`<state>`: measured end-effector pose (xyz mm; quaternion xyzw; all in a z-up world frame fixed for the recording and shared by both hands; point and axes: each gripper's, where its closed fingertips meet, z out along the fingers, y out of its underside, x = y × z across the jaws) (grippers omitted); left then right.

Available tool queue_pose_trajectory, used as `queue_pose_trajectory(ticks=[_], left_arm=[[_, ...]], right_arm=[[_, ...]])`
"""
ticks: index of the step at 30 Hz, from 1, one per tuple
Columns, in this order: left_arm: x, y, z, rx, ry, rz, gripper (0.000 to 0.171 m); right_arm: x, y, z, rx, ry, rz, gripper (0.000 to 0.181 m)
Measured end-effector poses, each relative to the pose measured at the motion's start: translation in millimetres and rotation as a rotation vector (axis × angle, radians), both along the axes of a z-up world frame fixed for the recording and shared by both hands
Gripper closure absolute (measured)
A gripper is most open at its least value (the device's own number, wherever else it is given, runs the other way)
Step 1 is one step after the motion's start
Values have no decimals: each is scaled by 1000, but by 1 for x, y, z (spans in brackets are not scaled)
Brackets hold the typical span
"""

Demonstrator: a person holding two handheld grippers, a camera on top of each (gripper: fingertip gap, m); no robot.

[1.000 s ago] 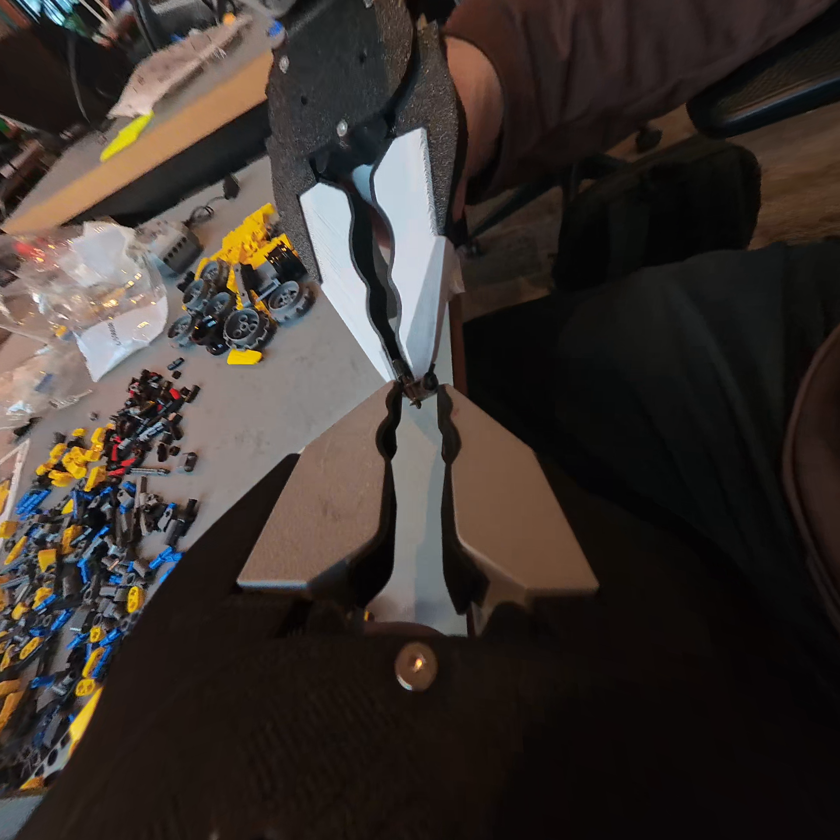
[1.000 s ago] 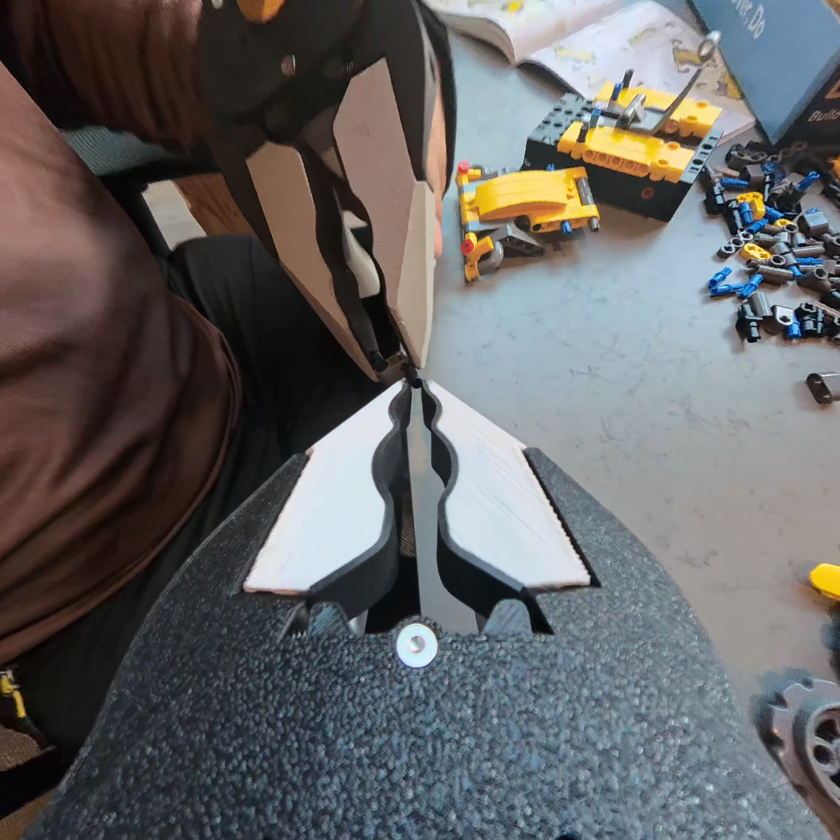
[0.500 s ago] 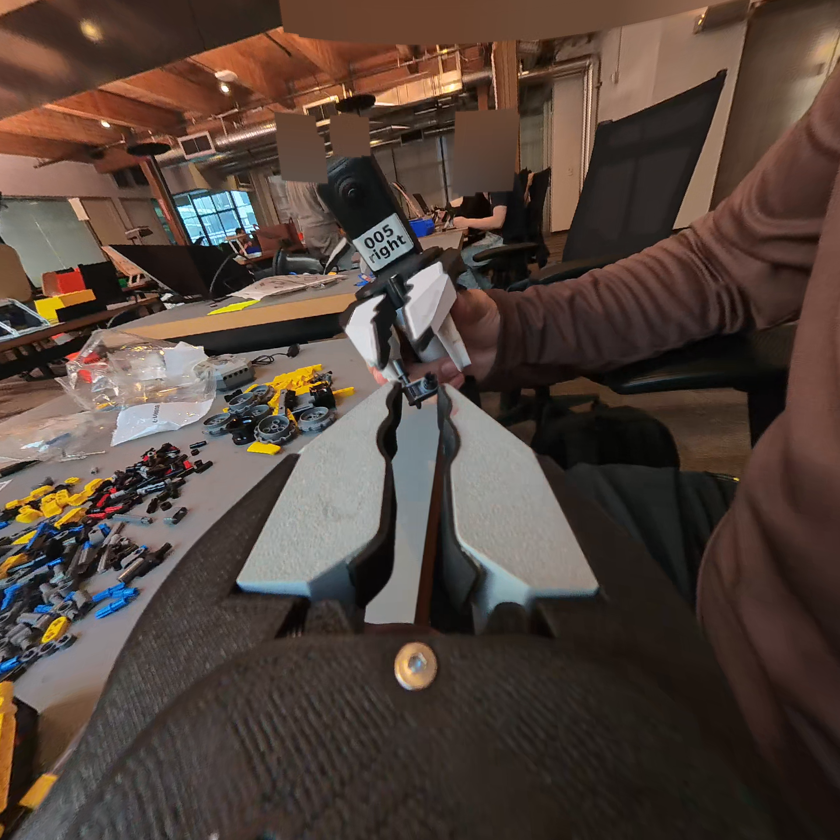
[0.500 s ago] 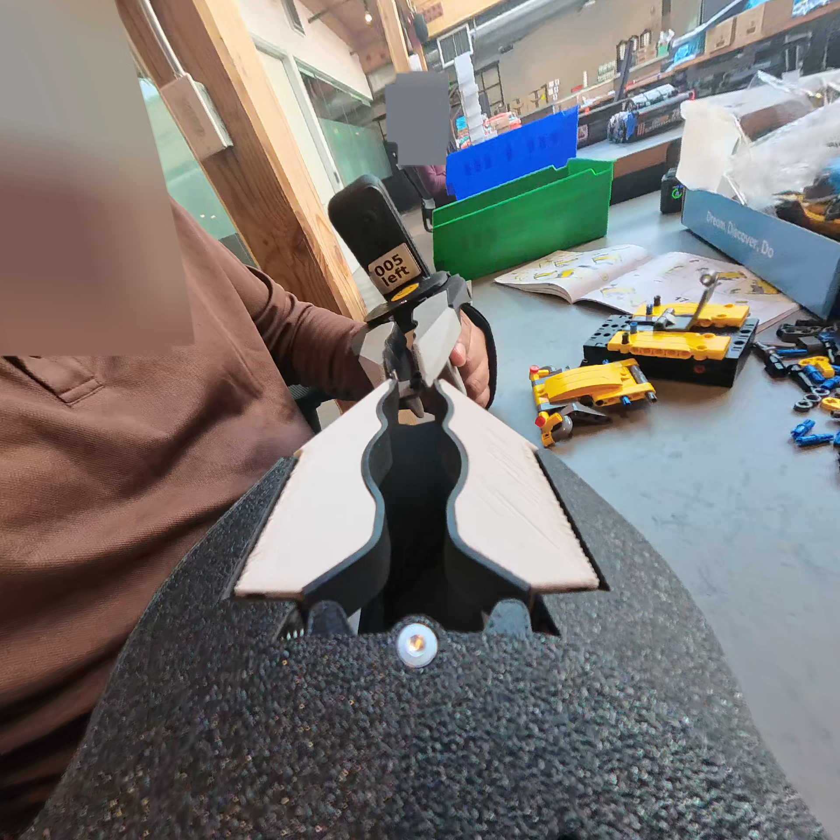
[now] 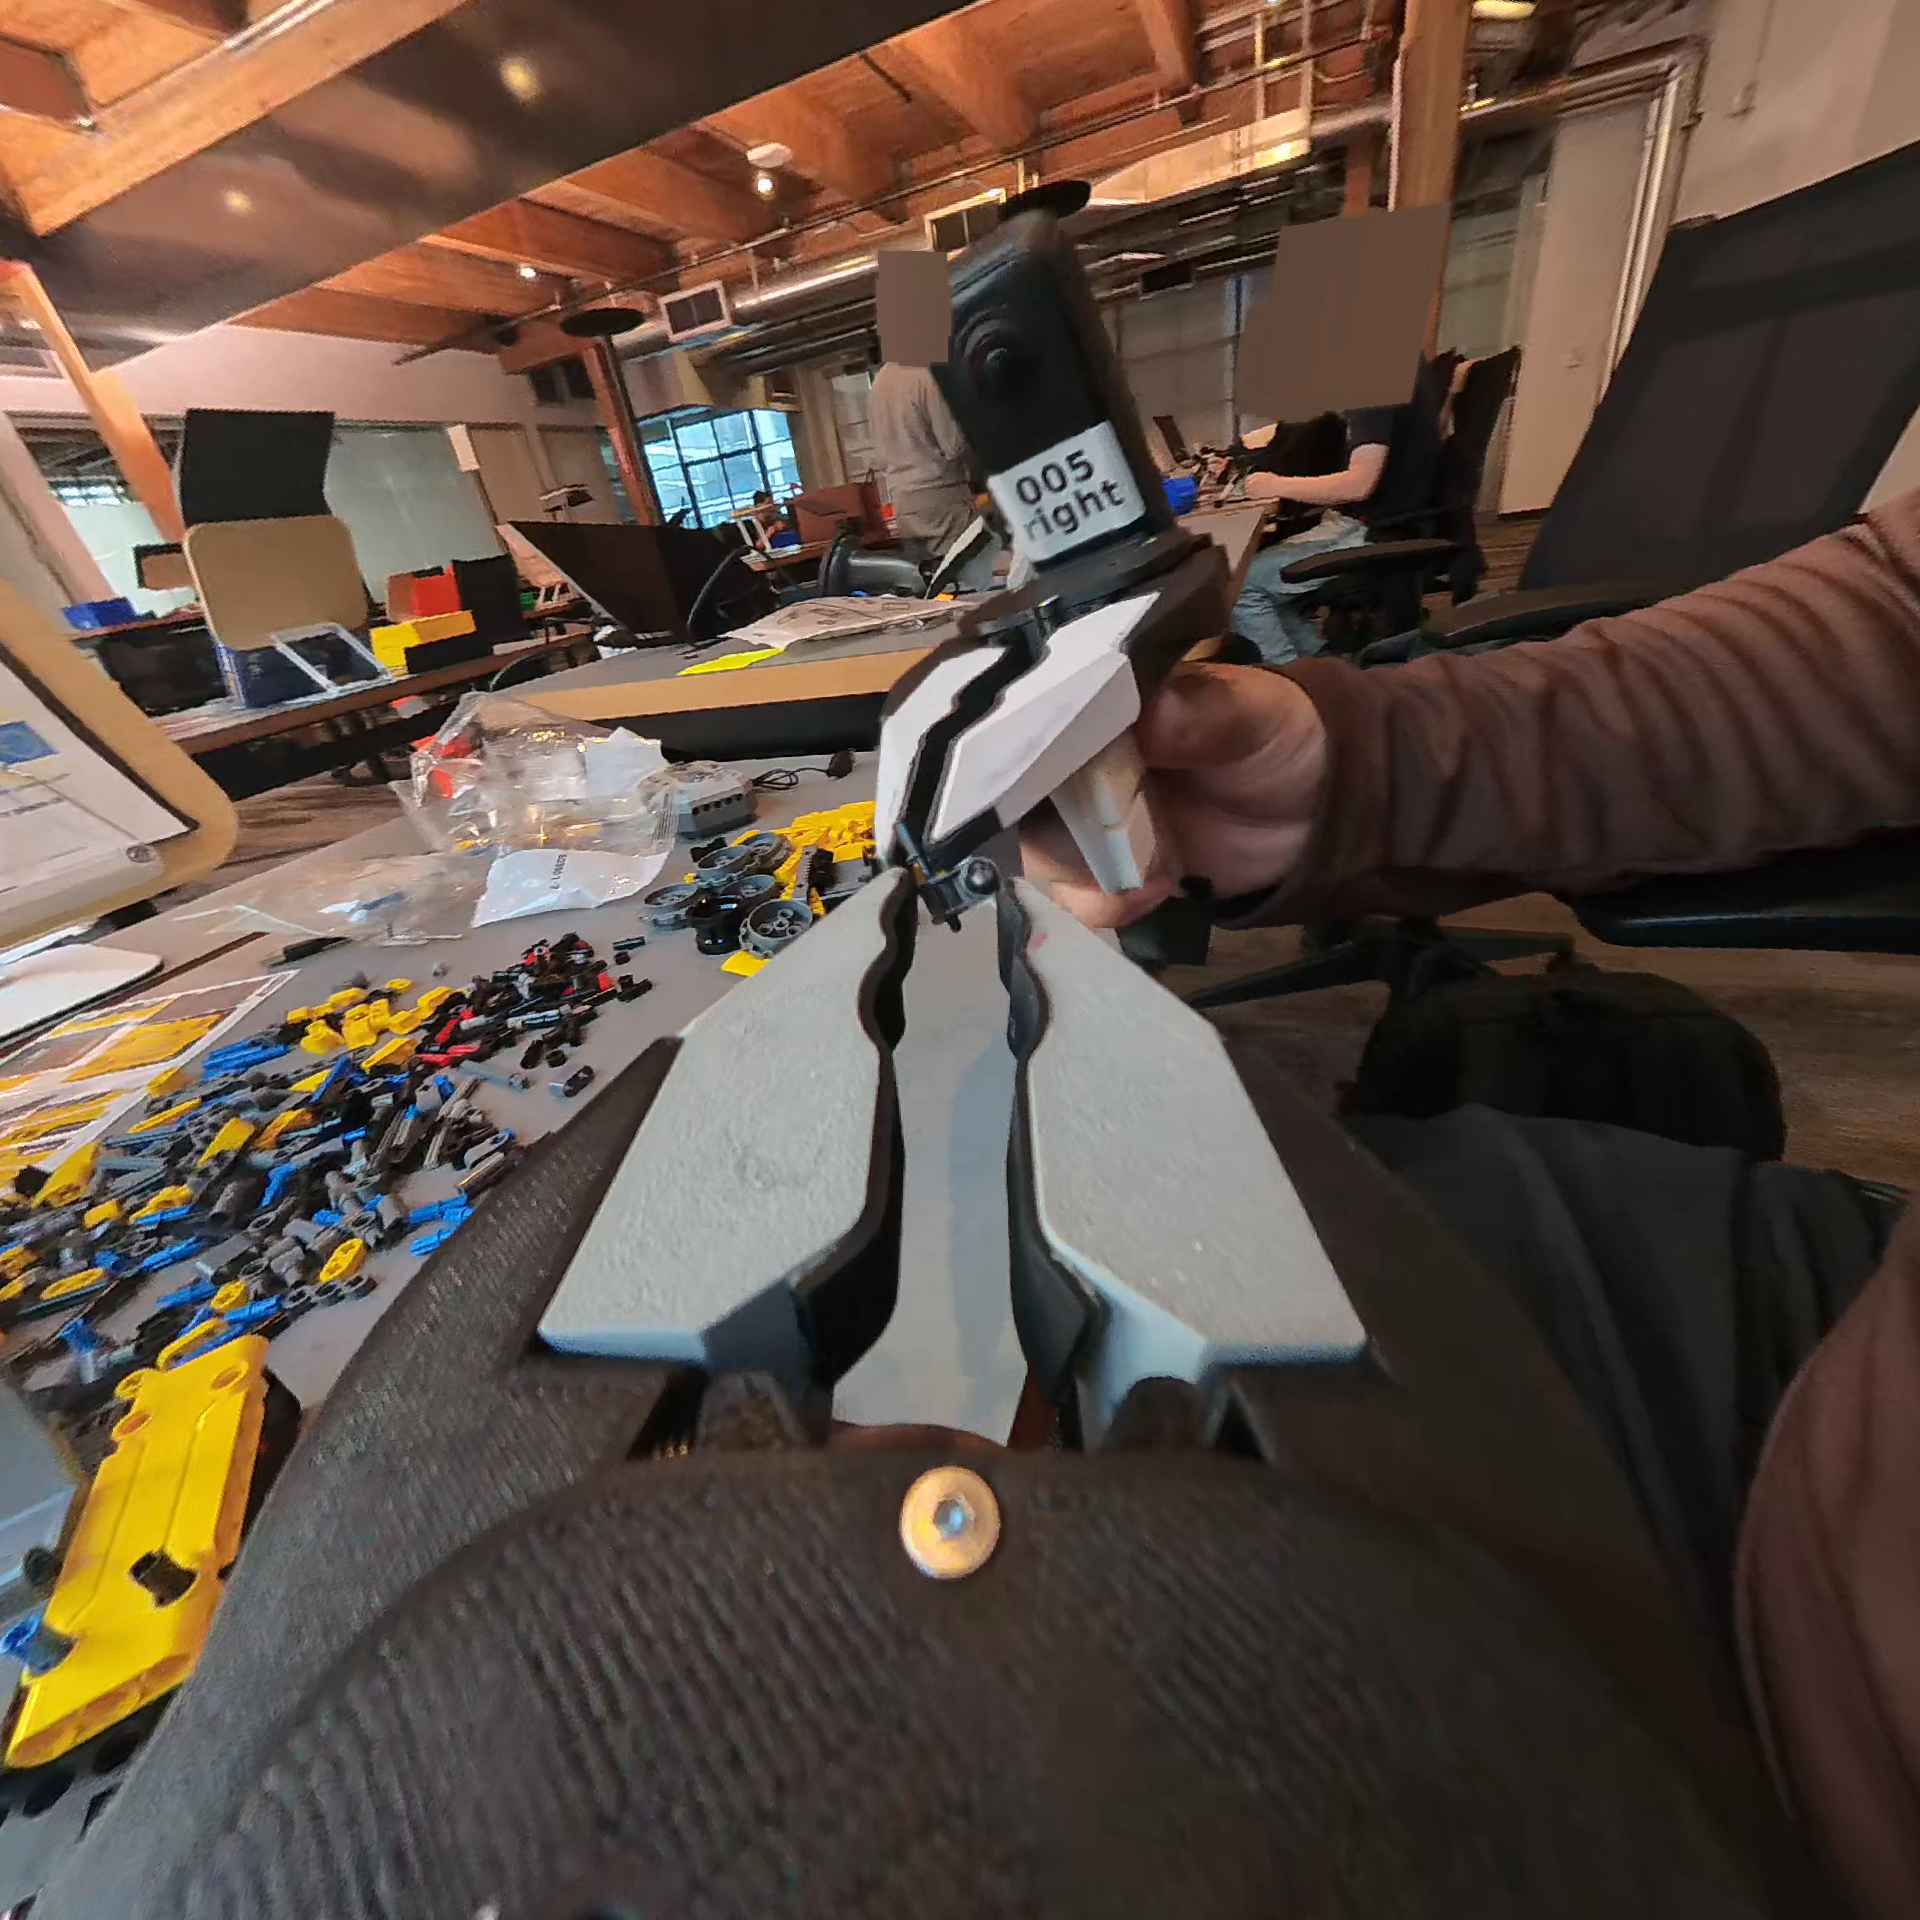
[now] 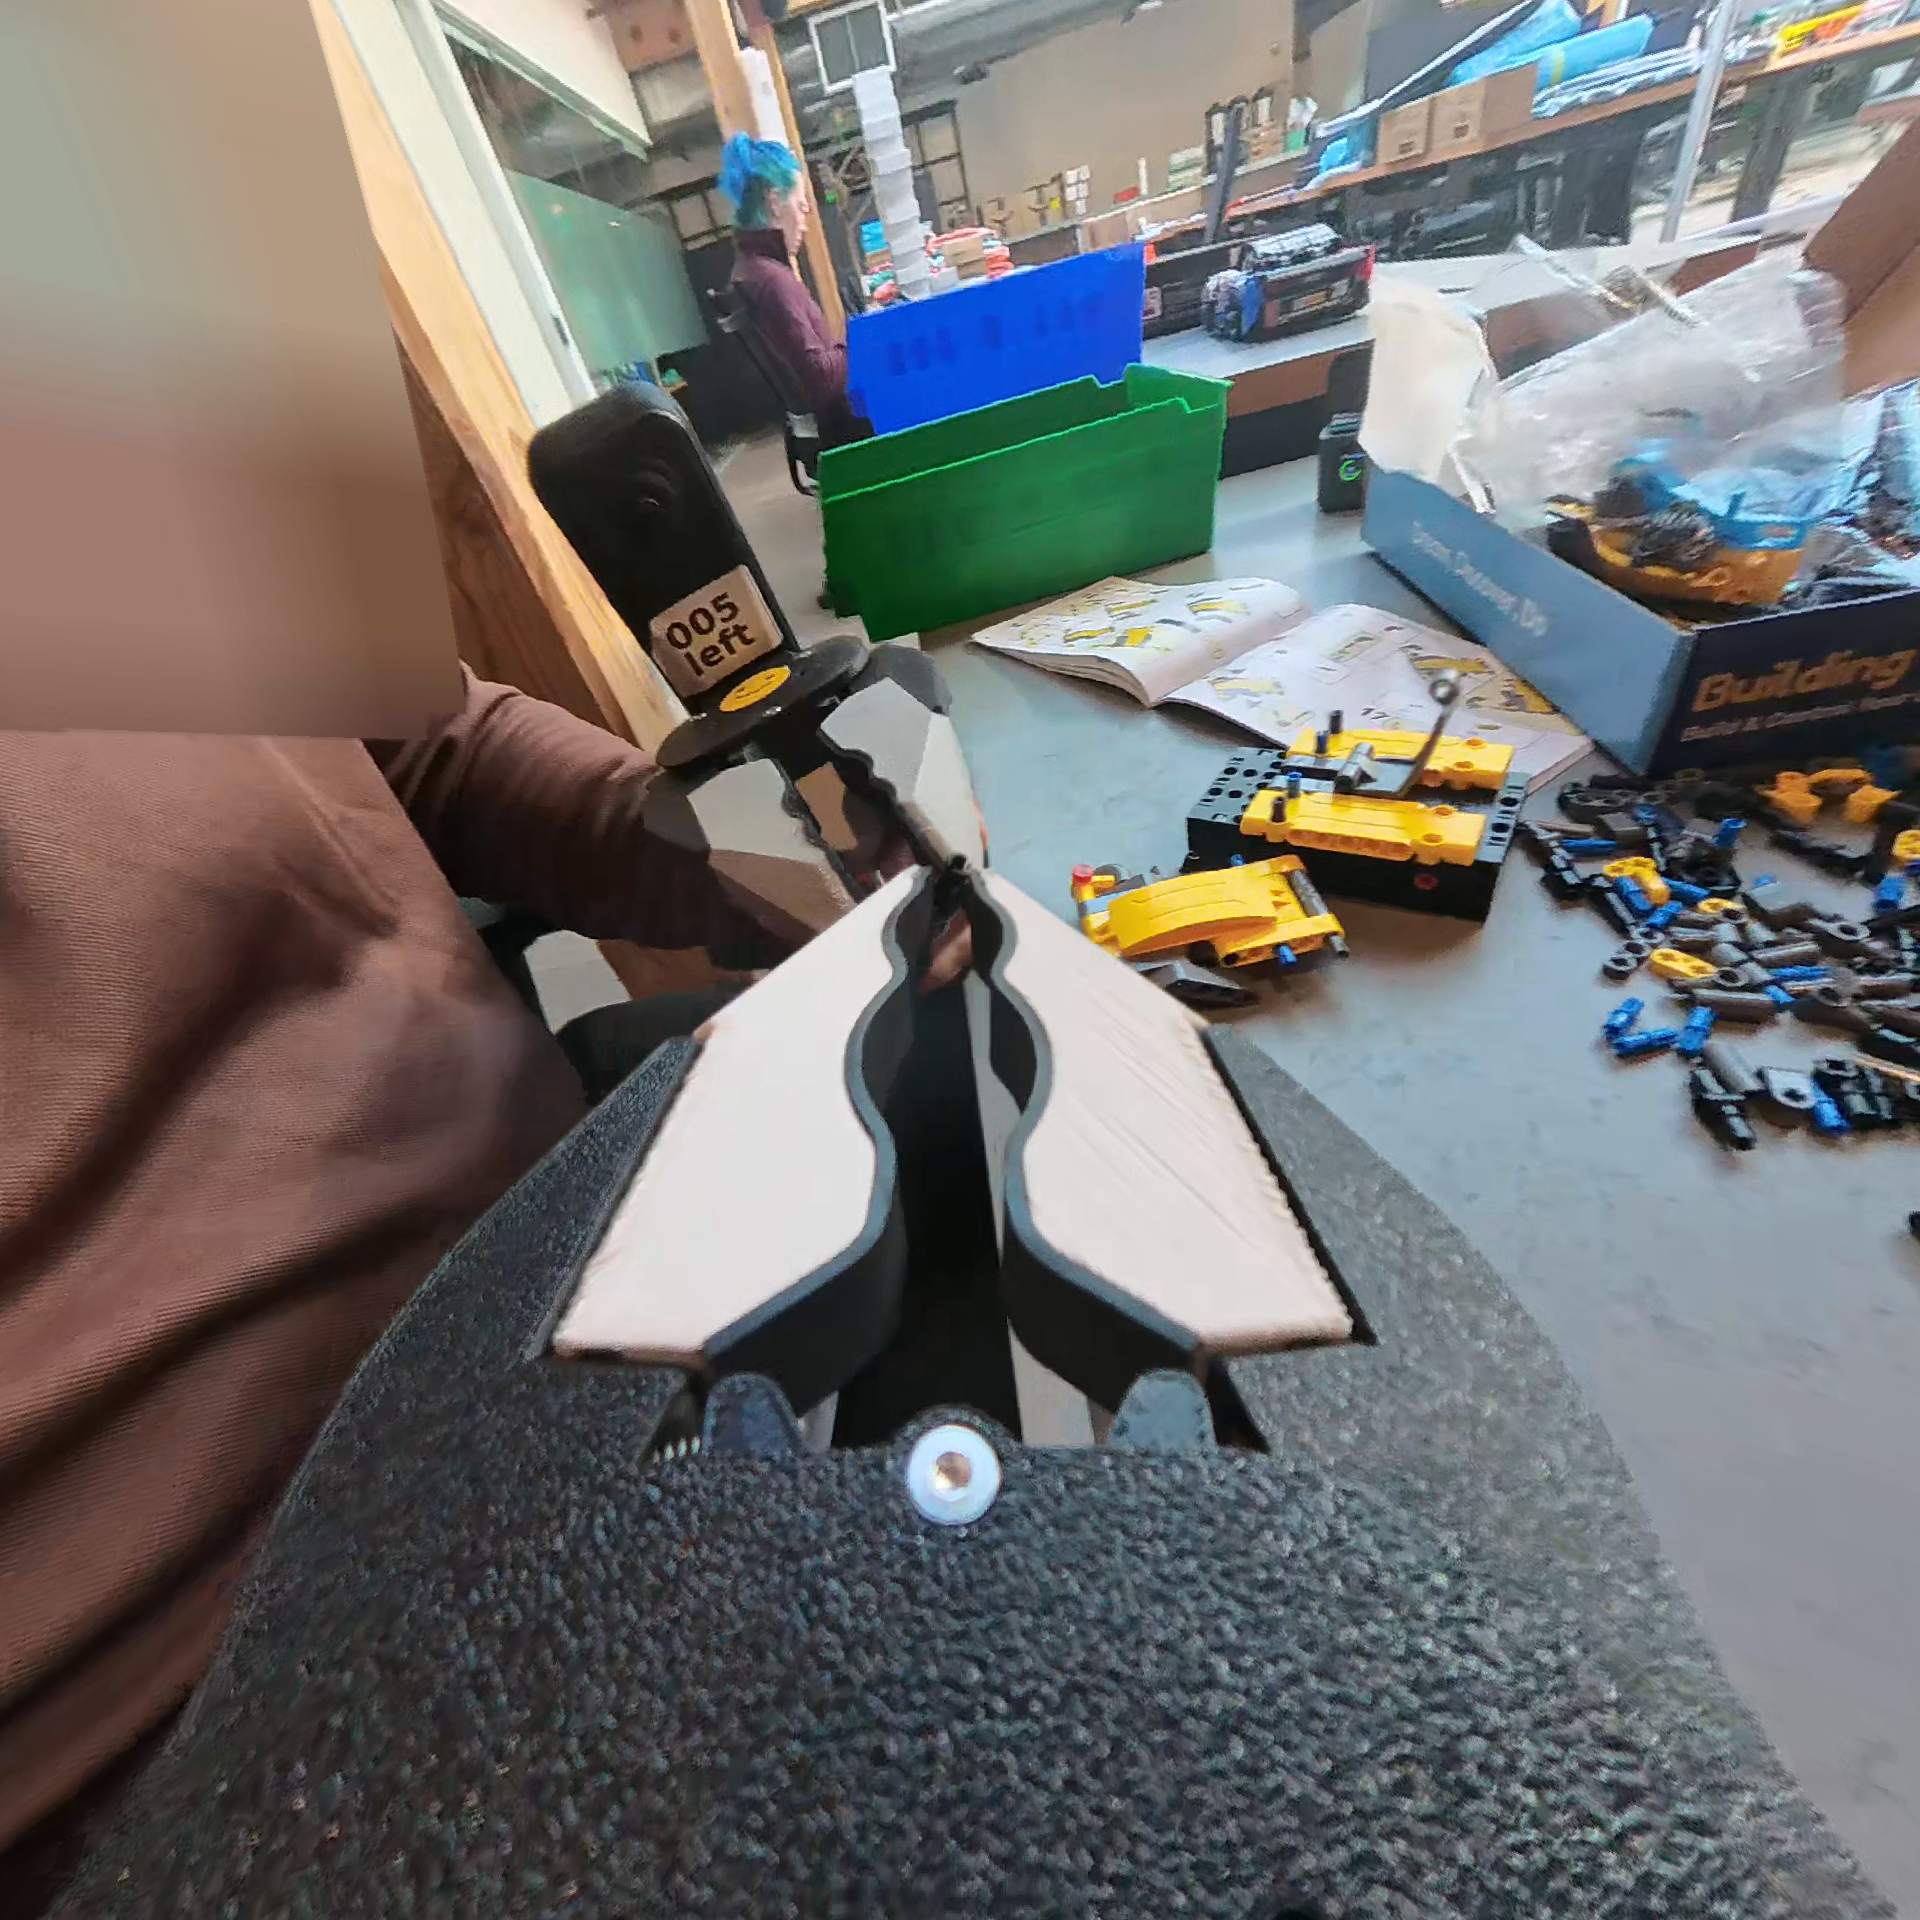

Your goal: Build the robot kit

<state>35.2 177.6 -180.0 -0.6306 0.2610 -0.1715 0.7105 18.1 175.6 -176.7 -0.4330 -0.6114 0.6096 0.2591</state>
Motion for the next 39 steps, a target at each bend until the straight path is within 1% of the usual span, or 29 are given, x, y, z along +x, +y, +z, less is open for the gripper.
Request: queue_pose_trajectory(ticks=[3,7,12,15,18,27,31,35,39], left_arm=[[-6,2,-3,-29,-6,20,159],[-11,4,-5,-43,-8,48,158],[-17,11,-11,-91,1,106,159],[-22,14,-15,-116,2,142,166],[-25,17,-17,-139,-13,157,168],[-36,23,-26,-209,10,218,161],[-36,27,-35,-244,82,256,153],[-32,33,-44,-287,134,287,146],[-34,34,-46,-259,199,334,141]], right_arm=[[-6,2,-3,53,-5,-42,179],[-11,4,-5,13,-14,-50,179],[-15,11,-8,-1,-18,-102,180],[-17,17,-9,-11,-18,-139,180],[-18,18,-10,-33,-25,-156,180],[-20,43,-26,-43,-89,-298,180],[-20,51,-34,-2,-128,-372,180],[-24,45,-37,6,-132,-394,180],[-29,38,-45,51,-161,-399,180]])
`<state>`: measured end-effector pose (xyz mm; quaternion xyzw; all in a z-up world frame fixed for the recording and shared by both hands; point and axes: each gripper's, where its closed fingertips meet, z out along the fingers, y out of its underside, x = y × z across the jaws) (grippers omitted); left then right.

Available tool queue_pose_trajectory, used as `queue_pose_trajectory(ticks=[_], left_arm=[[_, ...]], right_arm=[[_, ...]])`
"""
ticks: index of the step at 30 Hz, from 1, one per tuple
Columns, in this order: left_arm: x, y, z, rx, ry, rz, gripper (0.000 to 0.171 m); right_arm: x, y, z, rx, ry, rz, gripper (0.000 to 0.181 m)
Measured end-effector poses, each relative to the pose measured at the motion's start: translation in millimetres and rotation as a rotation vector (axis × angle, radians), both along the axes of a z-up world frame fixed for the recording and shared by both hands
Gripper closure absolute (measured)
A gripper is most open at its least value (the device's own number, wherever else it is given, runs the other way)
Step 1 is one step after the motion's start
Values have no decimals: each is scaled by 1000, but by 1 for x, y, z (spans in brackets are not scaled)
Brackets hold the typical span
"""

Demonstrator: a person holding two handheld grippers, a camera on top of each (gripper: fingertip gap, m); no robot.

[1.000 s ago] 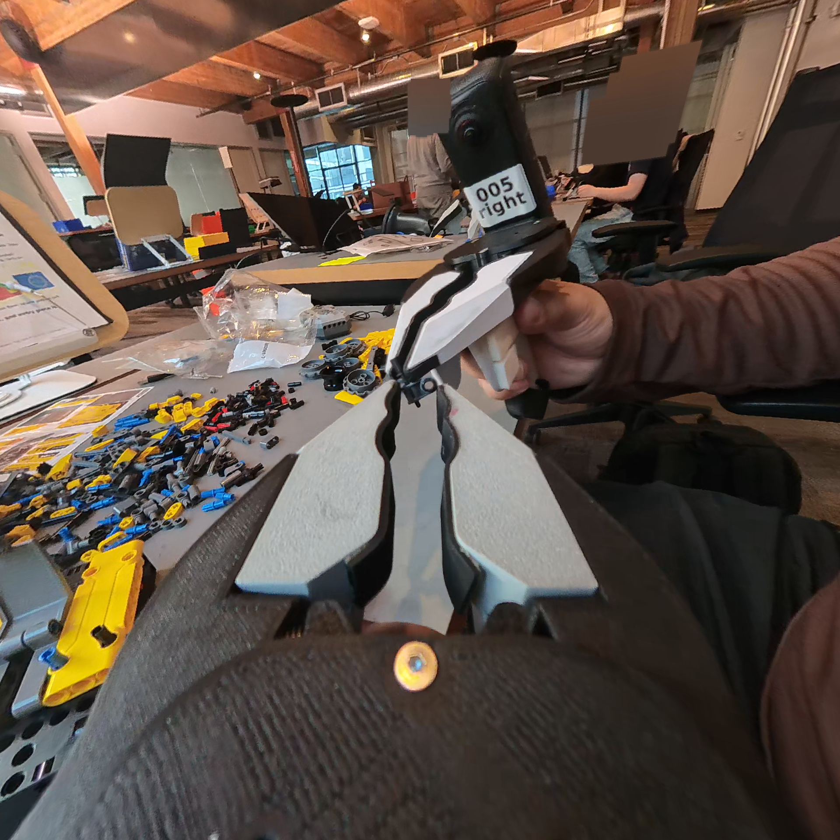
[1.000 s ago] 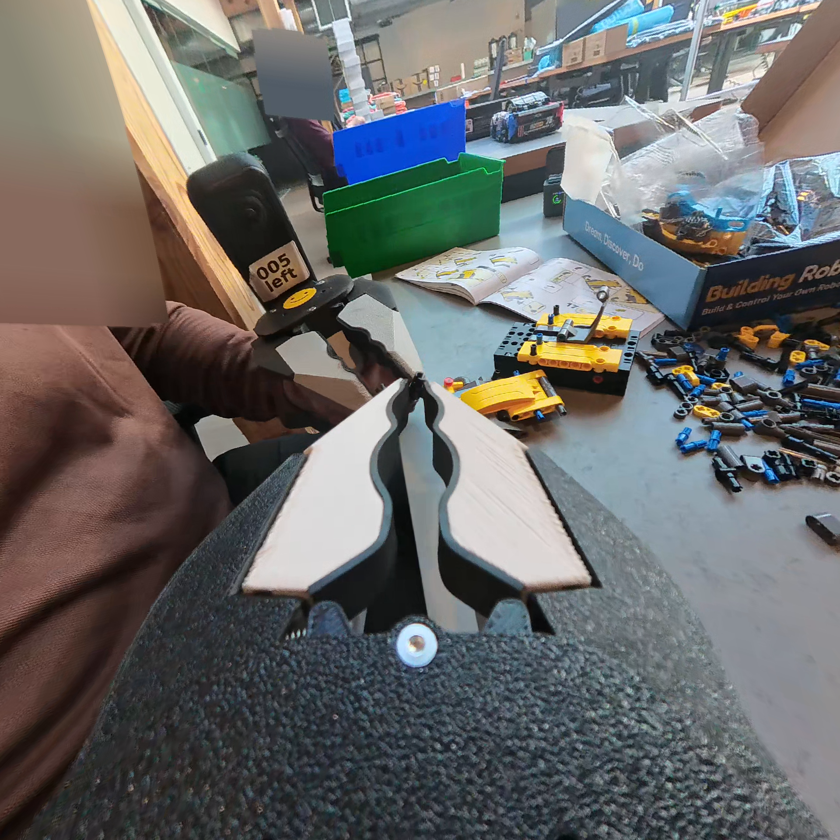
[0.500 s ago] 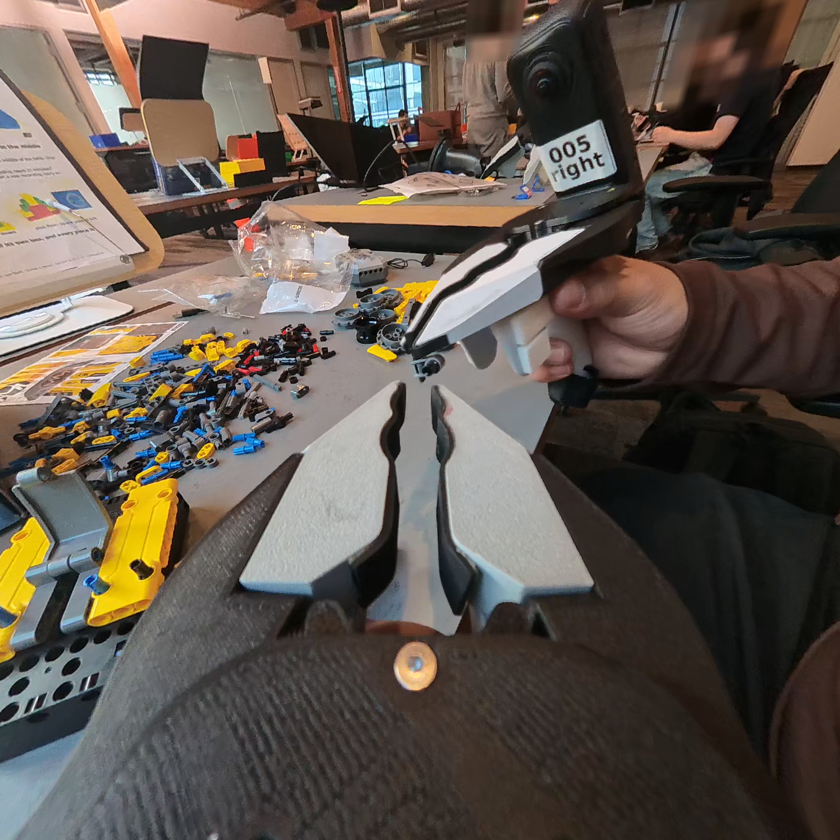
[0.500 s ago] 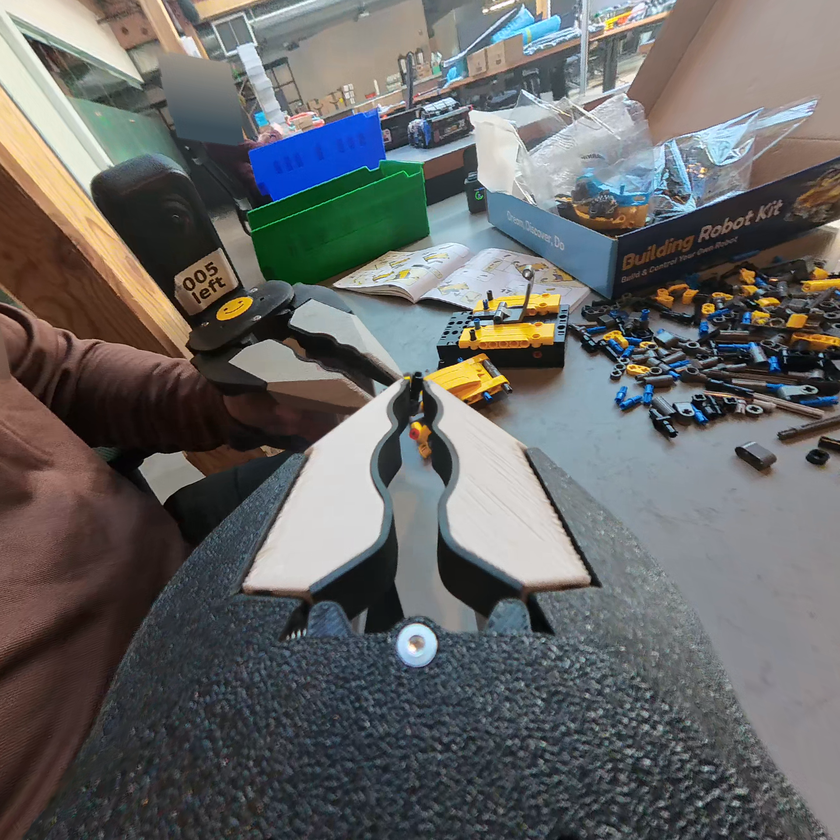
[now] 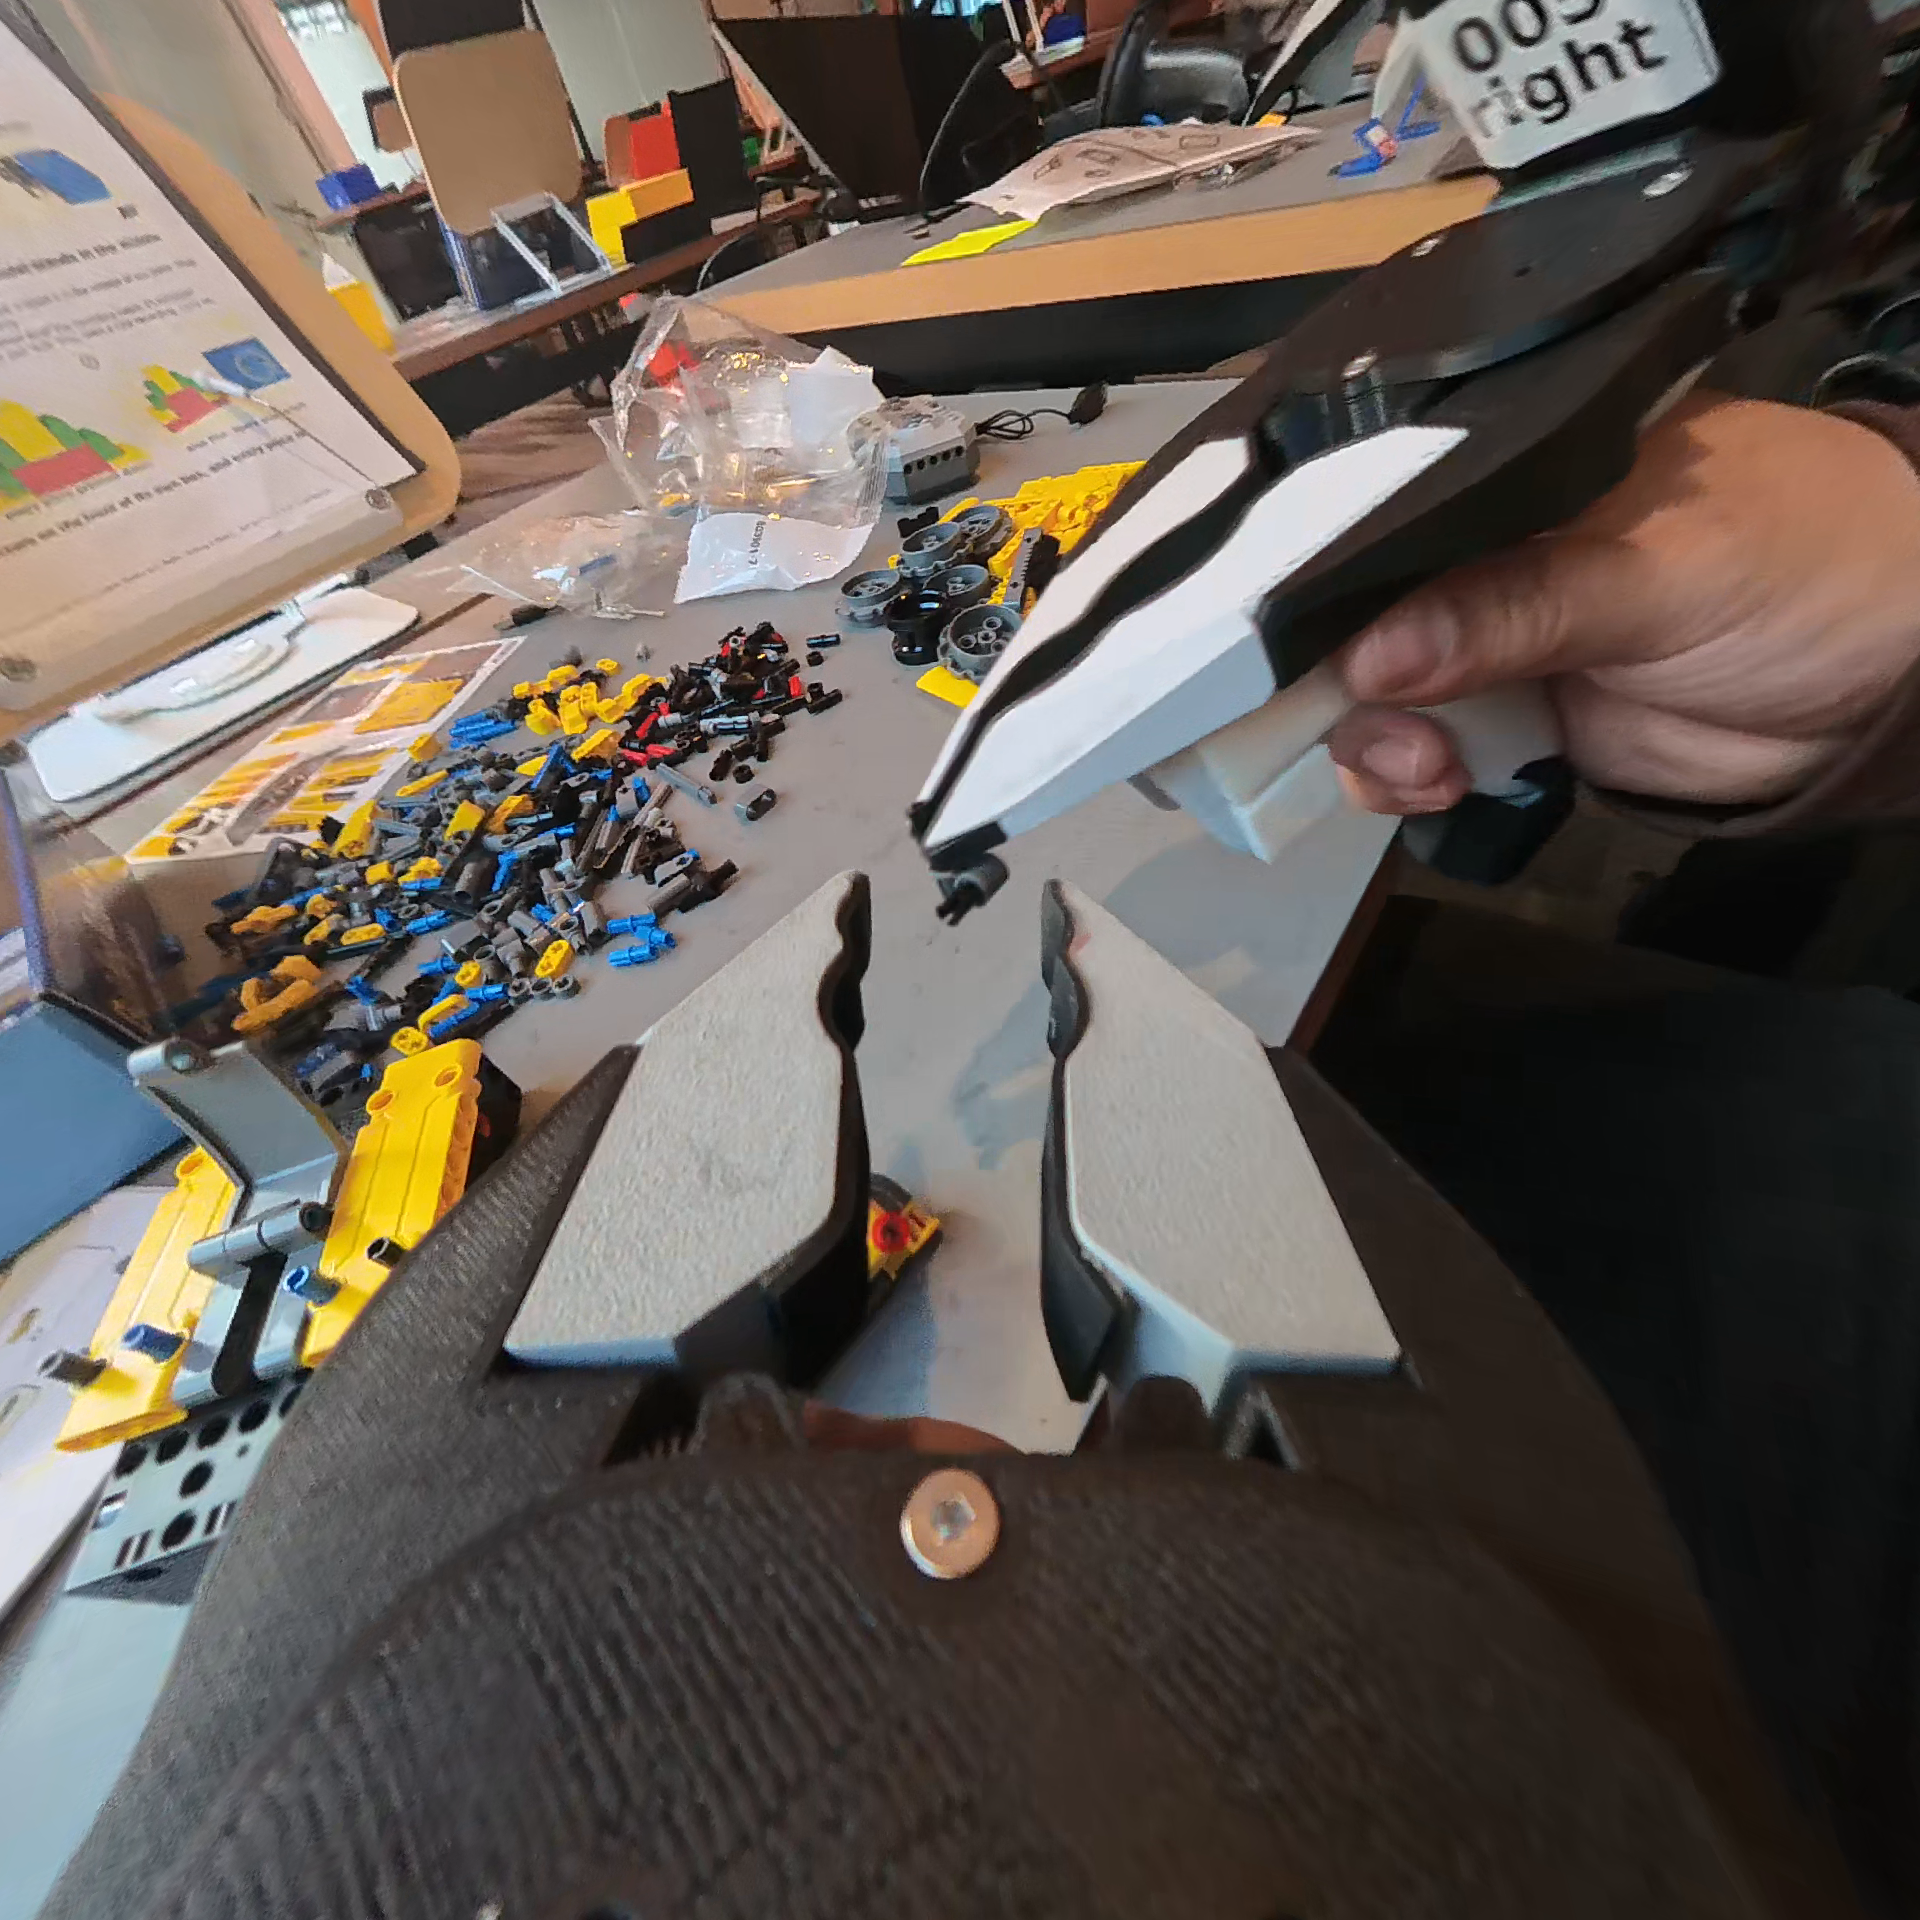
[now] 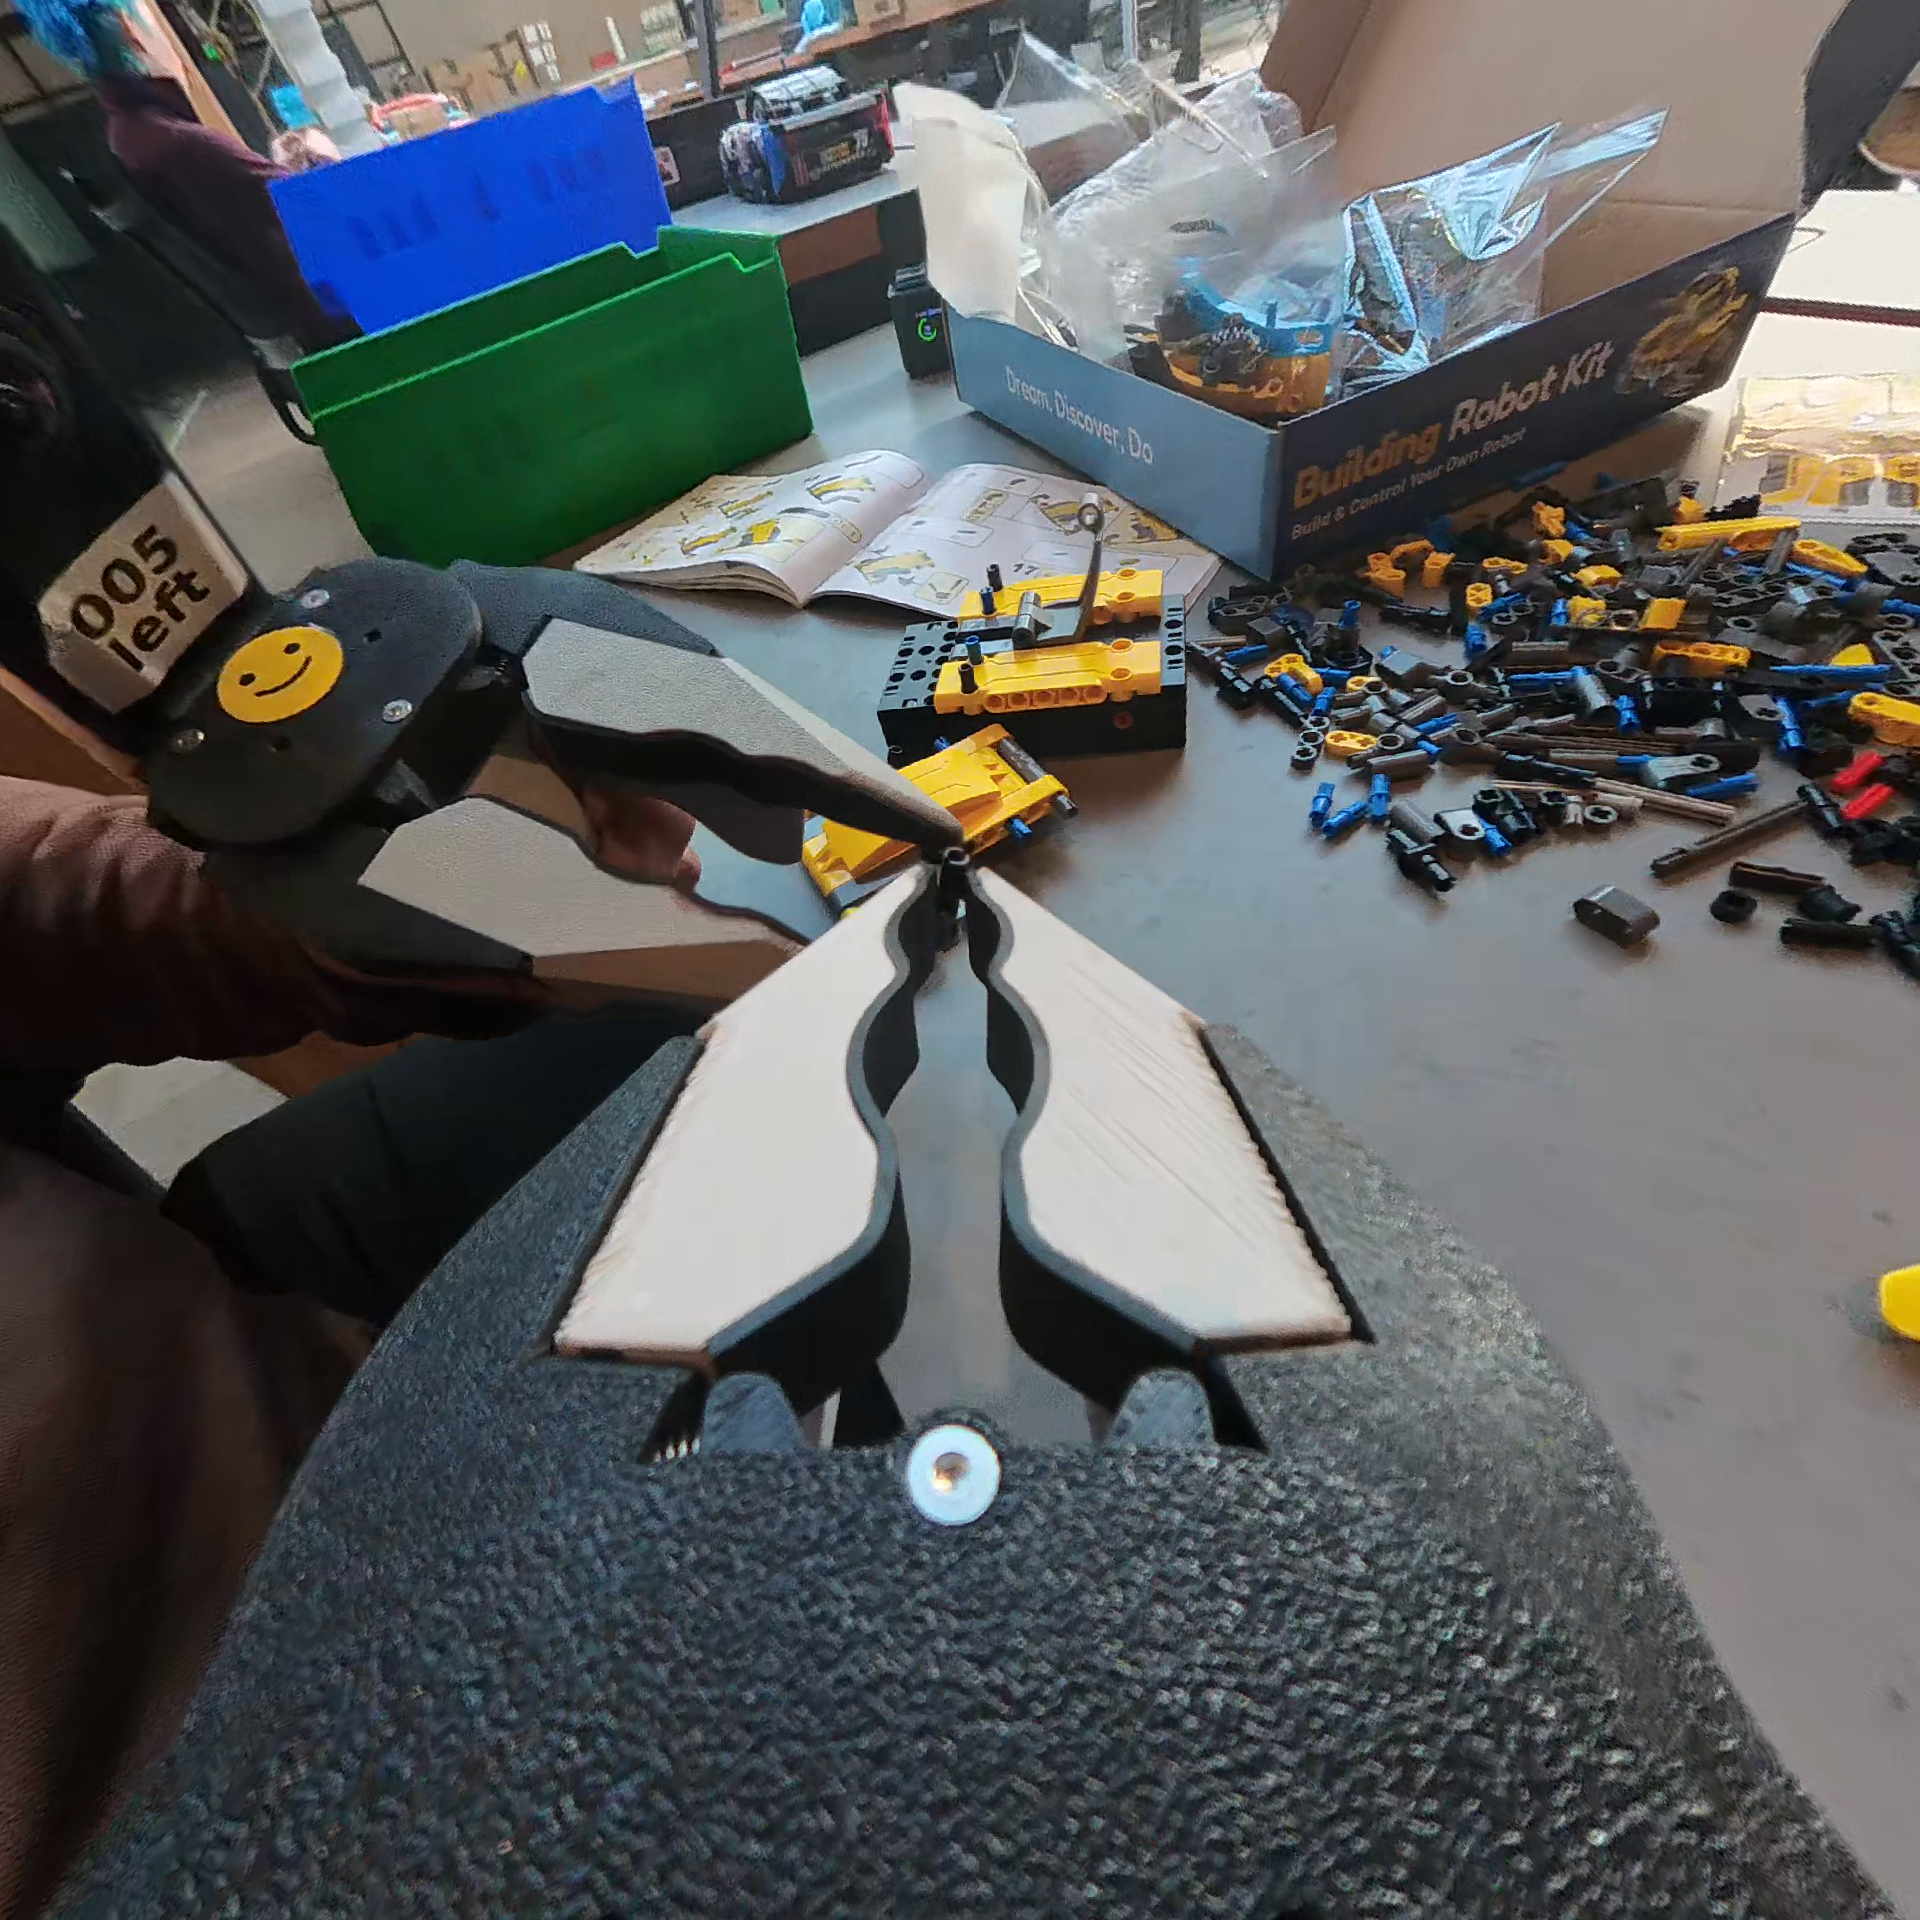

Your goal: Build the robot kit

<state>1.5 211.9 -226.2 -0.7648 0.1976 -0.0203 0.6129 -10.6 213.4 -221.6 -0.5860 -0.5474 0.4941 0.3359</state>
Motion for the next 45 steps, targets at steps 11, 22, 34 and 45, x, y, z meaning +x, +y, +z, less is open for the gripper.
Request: queue_pose_trajectory(ticks=[11,22,34,45], left_arm=[[-4,-3,-13,-21,235,7,155],[-5,-9,-14,-19,288,-53,165],[0,-14,-8,-14,208,-128,170],[10,-21,2,14,103,-225,170]], right_arm=[[-3,-7,-10,-3,-43,14,180],[-5,-14,-7,-41,-29,36,180],[-4,-20,0,-78,5,96,180],[10,-27,16,-119,83,241,171]])
